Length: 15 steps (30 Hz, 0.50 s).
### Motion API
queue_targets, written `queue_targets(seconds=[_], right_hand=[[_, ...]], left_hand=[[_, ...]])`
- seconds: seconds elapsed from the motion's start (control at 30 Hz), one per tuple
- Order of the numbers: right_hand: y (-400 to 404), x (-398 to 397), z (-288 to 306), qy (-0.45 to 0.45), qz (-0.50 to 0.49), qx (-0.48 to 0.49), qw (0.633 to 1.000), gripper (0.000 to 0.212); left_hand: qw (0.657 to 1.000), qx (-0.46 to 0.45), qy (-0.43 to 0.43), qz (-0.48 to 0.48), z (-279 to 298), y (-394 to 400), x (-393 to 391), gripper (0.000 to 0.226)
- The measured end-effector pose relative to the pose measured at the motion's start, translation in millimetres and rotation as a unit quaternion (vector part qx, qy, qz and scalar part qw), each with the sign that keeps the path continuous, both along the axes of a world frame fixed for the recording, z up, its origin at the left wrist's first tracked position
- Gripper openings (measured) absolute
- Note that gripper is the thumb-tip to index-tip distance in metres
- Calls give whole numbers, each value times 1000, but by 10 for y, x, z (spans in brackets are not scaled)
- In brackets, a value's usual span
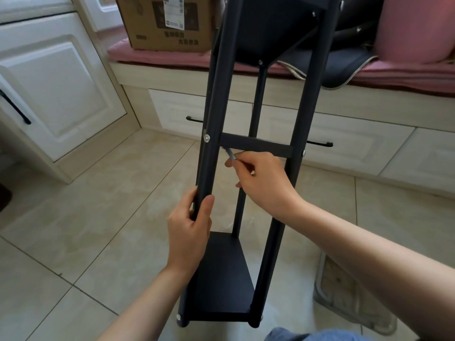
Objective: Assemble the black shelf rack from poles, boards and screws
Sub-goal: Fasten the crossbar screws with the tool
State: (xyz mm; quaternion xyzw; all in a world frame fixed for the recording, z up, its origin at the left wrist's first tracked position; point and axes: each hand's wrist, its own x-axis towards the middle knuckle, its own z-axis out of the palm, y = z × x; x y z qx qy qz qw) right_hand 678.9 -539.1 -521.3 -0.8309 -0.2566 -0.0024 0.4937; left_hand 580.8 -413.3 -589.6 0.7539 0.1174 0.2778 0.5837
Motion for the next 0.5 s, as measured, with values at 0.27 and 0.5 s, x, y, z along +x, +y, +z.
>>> queue_targets(seconds=[0.27,0.5], right_hand=[[105,-24,-144,-29,-24,34,999,20],[339,17,-336,-64,-14,113,991,19]], left_hand=[[1000,-8,-8,1,-8,-6,9,44],[1000,0,-20,1,3,43,6,33]])
